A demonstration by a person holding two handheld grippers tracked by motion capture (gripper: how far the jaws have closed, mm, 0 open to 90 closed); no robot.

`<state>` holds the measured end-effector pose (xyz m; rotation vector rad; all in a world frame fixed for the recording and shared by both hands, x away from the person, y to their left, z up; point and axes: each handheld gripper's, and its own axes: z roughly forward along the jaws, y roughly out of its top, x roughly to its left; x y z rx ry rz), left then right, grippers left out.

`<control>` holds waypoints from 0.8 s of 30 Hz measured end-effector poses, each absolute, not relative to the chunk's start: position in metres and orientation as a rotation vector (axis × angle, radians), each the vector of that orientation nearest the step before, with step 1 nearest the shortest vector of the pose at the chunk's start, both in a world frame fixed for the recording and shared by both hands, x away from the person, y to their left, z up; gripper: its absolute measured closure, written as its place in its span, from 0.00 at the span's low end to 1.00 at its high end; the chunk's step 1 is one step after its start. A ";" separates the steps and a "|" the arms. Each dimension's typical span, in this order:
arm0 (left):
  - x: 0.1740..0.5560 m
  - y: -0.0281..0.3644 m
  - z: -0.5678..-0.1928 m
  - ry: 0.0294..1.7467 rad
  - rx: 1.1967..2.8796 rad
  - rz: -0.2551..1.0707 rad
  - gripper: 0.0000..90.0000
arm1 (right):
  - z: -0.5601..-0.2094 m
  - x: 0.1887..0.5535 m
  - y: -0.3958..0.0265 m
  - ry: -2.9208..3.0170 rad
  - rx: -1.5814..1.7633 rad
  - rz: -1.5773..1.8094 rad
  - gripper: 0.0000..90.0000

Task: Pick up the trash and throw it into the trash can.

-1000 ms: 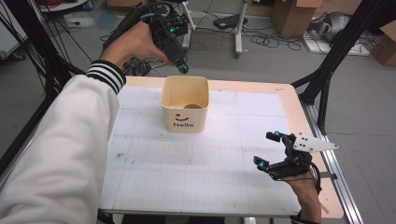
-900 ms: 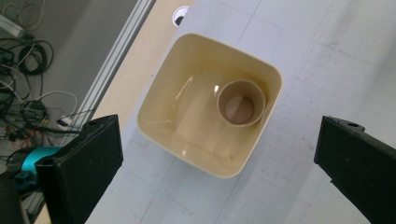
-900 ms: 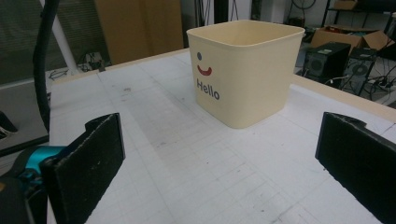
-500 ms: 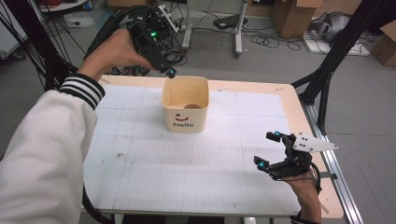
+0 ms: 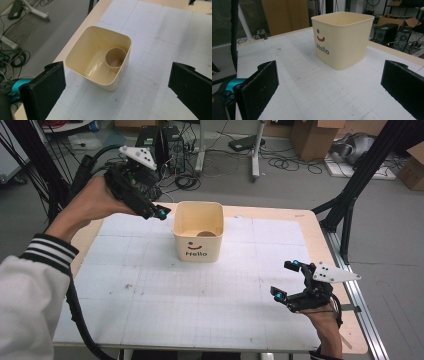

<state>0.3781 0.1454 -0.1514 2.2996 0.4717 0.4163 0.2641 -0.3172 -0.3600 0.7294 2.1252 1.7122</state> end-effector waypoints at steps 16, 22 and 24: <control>0.331 0.201 -0.197 0.462 2.110 0.447 0.02 | -0.359 0.266 -0.313 2.129 0.713 1.720 0.00; 0.313 0.216 -0.216 0.452 2.045 0.485 0.02 | -0.359 0.265 -0.313 2.130 0.714 1.720 0.00; 0.307 0.222 -0.223 0.456 2.017 0.491 0.02 | -0.359 0.265 -0.313 2.125 0.717 1.719 0.00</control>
